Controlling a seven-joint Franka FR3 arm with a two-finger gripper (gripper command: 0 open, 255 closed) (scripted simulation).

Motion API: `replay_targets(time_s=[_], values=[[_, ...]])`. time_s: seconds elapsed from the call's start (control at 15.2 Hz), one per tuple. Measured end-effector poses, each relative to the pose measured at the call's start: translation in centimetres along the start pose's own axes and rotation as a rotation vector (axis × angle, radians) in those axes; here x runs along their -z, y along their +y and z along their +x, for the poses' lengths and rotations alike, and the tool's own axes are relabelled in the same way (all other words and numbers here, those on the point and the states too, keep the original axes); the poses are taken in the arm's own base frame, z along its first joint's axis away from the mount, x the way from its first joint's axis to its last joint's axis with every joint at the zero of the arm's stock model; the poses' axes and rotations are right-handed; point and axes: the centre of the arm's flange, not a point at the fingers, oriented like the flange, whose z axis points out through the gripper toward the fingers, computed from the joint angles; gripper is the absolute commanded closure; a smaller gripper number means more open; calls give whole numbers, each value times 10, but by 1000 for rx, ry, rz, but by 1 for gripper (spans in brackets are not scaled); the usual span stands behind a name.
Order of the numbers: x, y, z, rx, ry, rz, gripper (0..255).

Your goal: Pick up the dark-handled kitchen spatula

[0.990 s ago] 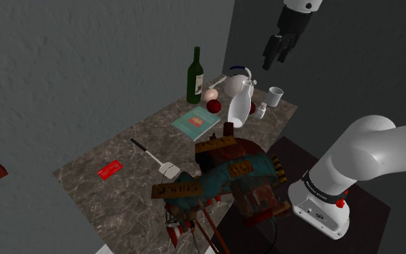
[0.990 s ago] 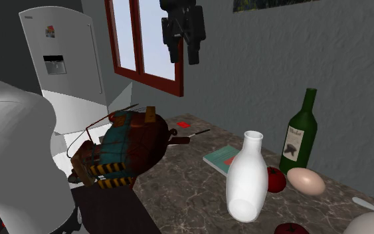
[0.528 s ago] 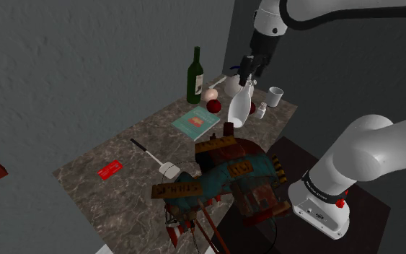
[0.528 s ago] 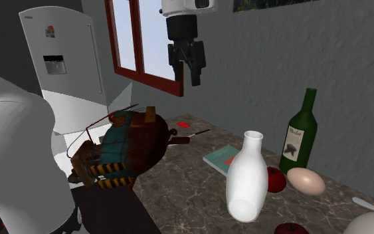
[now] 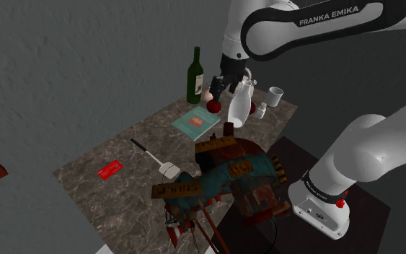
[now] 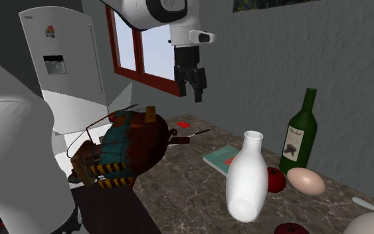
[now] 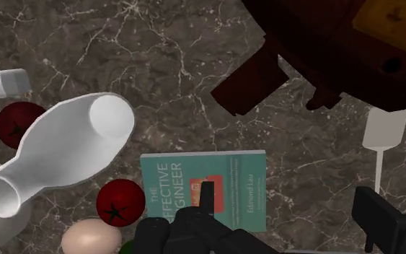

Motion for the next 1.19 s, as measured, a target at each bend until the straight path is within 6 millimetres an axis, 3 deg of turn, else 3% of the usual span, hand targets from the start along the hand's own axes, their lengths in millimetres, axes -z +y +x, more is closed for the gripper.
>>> replay_targets(time_s=[1.19], values=[[-154,-154,90,58,-6,24,0]])
